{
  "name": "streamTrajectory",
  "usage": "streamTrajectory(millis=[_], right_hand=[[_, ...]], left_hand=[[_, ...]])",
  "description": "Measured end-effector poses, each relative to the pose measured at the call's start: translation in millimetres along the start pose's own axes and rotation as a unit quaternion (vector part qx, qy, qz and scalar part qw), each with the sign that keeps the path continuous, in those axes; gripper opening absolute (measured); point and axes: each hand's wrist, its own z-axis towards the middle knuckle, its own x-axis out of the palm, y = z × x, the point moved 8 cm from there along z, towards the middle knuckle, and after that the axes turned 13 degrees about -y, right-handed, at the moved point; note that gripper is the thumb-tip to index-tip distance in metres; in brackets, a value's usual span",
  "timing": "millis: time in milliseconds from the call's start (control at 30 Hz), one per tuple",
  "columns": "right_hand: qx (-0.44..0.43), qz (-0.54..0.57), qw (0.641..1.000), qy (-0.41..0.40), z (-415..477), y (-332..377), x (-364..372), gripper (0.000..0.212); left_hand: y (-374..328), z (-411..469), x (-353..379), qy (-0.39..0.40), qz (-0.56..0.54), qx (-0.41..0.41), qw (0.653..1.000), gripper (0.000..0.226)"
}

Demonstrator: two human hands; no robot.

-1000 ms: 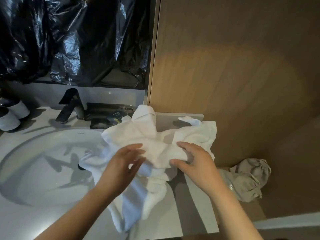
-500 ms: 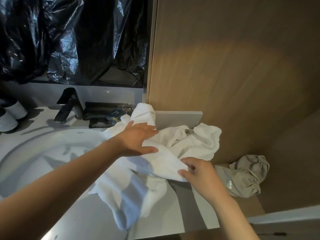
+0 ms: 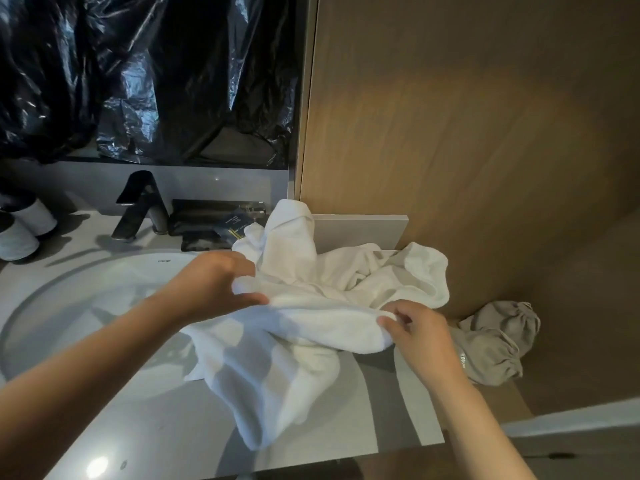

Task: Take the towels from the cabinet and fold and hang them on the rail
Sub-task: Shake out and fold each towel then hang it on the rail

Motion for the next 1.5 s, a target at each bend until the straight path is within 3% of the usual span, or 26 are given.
streamTrajectory(millis=[67,167,233,433,567,733,900,1067,1233,1333,1500], right_hand=[[0.007,0.004,1.0,-0.016,4,-2,-3,0.013],[0.006,0.023,0.999,-0.027,4,2,0,0.013],[0.0,0.045,0.999,-0.029,2,9,3,0.011],[-0.024,0.118,0.991,0.062,-13,50,31,0.006],[-0.079,0.15,0.983,0.074,-16,90,49,0.022],[-0.138,0.153,0.974,0.092,-19,128,63,0.013],[-0.124,0.123,0.983,0.055,-23,91,41,0.031],[-0.08,0.113,0.99,0.02,-16,40,6,0.02],[-0.075,0.086,0.993,-0.02,-11,11,-17,0.023],[-0.085,0.08,0.991,-0.058,5,22,-31,0.022],[-0.171,0.051,0.977,-0.118,53,79,-77,0.029]], left_hand=[[14,-13,-8,-0.008,-0.075,-0.113,0.991,0.025],[35,-32,-12,-0.068,-0.189,-0.274,0.94,0.024],[40,-39,-16,-0.109,-0.226,-0.323,0.913,0.02],[23,-34,-26,-0.155,-0.223,-0.29,0.918,0.014],[10,-25,-28,-0.16,-0.215,-0.246,0.932,0.014],[2,-19,-30,-0.151,-0.21,-0.218,0.941,0.013],[7,-6,-35,-0.171,-0.189,-0.233,0.938,0.017],[13,9,-33,-0.186,-0.181,-0.249,0.933,0.014],[14,20,-39,-0.21,-0.188,-0.232,0.931,0.019],[14,28,-42,-0.226,-0.179,-0.224,0.931,0.019],[20,50,-73,-0.294,-0.168,-0.244,0.909,0.021]])
